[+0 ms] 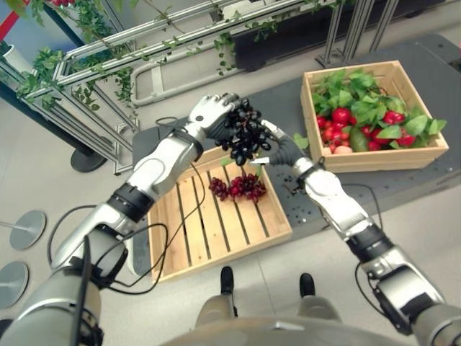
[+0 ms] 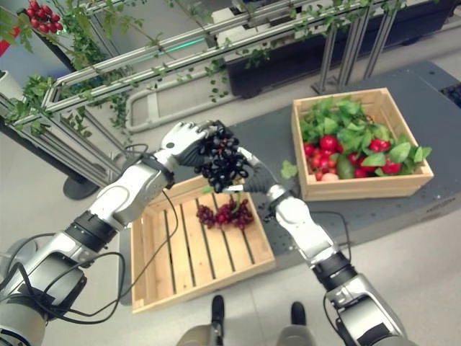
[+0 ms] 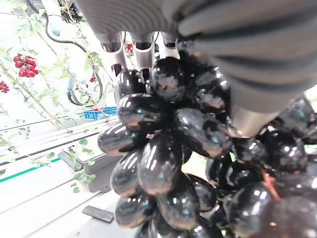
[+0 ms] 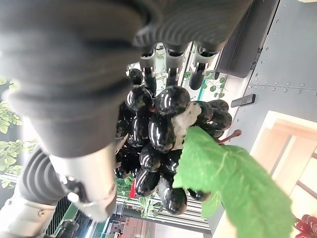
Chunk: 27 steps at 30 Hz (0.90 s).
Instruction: Pick up the fruits from the basket on one side to the basket on the other side
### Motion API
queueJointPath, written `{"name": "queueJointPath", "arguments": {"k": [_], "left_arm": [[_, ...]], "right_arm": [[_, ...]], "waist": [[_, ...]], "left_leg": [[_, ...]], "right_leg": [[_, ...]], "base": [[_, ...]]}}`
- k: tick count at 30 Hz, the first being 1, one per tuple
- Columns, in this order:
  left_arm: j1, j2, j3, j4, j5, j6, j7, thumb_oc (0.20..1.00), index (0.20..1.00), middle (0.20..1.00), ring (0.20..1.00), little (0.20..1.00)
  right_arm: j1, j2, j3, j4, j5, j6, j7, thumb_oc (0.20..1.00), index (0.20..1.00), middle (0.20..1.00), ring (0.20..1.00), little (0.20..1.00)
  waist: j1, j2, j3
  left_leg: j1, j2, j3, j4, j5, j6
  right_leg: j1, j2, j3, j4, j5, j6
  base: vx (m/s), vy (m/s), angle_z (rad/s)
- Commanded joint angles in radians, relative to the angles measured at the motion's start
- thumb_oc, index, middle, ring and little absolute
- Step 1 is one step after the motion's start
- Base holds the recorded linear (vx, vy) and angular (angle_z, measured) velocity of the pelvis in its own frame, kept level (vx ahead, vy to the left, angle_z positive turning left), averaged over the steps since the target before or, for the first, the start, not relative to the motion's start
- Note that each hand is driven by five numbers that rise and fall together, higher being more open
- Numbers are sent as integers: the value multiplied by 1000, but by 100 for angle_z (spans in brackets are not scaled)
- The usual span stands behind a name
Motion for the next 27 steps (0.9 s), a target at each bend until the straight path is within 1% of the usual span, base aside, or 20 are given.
{"name": "queueJointPath", "arguments": {"k": [1,11,17,19,20,22,23,24,25,26,27], "left_arm": [[-115,-39,35,-22,-74,-33,52,200,200,200,200,200],[-62,-29,66,-114,-114,-56,35,200,200,200,200,200],[-24,-15,82,-158,-138,-65,39,200,200,200,200,200],[-6,-9,89,-183,-148,-66,42,200,200,200,200,200],[-1,-8,92,-191,-152,-68,46,200,200,200,200,200],[7,-7,96,-204,-164,-72,48,200,200,200,200,200],[10,-6,98,-209,-164,-72,48,200,200,200,200,200],[11,-5,98,-210,-164,-72,48,200,200,200,200,200],[12,-2,97,-210,-164,-72,47,200,200,200,200,200],[12,-4,95,-208,-172,-72,52,200,200,200,200,200],[12,-4,95,-208,-172,-72,52,200,200,200,200,200]], "right_arm": [[-58,61,57,-10,10,-69,4,1000,1000,1000,1000,1000],[-59,90,78,57,27,-79,-7,1000,1000,1000,1000,1000],[-65,116,86,103,55,-95,-40,1000,1000,1000,1000,1000],[-68,141,88,140,90,-99,-67,1000,1000,1000,1000,1000],[-66,155,87,152,128,-102,-74,1000,1000,1000,1000,1000],[-60,181,89,168,219,-101,-57,1000,1000,1000,1000,1000],[-63,189,93,168,241,-104,-58,1000,1000,1000,1000,1000],[-64,189,94,169,242,-105,-58,1000,1000,1000,1000,1000],[-66,190,99,164,249,-107,-56,1000,1000,1000,1000,1000],[-64,206,105,166,323,-111,-54,1000,1000,1000,1000,1000],[-64,206,105,166,323,-111,-54,1000,1000,1000,1000,1000]], "waist": [[16,-56,-86],[25,-56,-87],[31,-55,-88],[35,-53,-90],[36,-54,-93],[40,-52,-90],[40,-53,-94],[40,-52,-91],[41,-53,-94],[41,-54,-93],[42,-53,-90]], "left_leg": [[-62,-27,-10,71,-34,8],[-64,-28,-12,70,-33,8],[-63,-29,-13,70,-34,9],[-65,-29,-13,70,-33,8],[-59,-28,-13,65,-43,7],[-63,-29,-13,68,-33,8],[-58,-29,-13,64,-43,6],[-63,-29,-13,67,-33,7],[-58,-29,-12,63,-43,6],[-56,-28,-12,62,-42,5],[-61,-28,-13,65,-32,7]], "right_leg": [[-15,50,4,81,-157,-24],[-16,49,0,79,-155,-26],[-16,47,2,77,-152,-26],[-17,47,2,77,-151,-27],[-11,47,3,74,-161,-27],[-14,47,1,76,-152,-27],[-9,47,2,74,-161,-27],[-14,47,1,76,-152,-27],[-10,47,2,74,-160,-28],[-9,46,2,73,-159,-27],[-14,46,1,76,-150,-27]], "base": [[0,0,0],[0,0,0],[0,0,0],[22,1,0],[44,-2,0],[0,0,0],[-40,11,0],[44,-6,1],[5,2,3],[5,2,3],[0,0,0]]}}
